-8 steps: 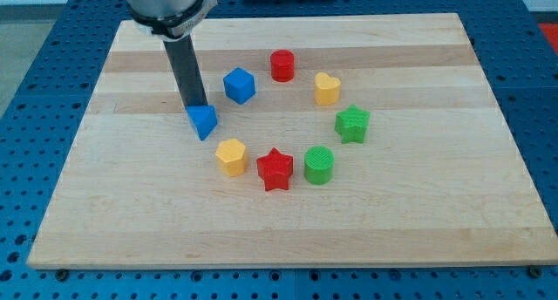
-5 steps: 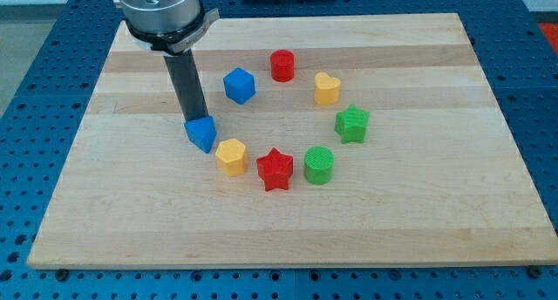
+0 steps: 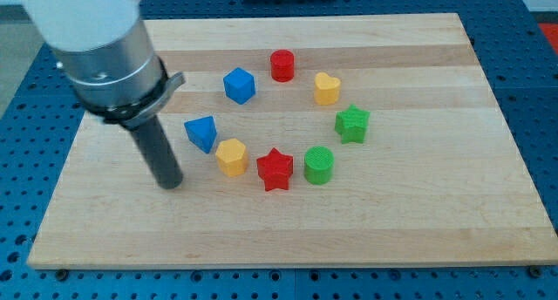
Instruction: Move blue triangle towards blue cube
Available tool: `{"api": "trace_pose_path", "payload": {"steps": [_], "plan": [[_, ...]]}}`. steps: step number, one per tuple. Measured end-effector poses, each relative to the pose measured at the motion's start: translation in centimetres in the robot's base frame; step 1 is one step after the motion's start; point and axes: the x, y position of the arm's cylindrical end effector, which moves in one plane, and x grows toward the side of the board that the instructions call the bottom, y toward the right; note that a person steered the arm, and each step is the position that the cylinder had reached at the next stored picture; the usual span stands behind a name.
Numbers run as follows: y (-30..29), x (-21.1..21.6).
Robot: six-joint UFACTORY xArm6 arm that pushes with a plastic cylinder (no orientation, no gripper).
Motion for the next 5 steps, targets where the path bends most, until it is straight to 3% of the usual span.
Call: {"api": "trace_pose_path", "payload": {"steps": [1, 5], "plan": [[1.0, -2.3], [2.1, -5.1]]}}
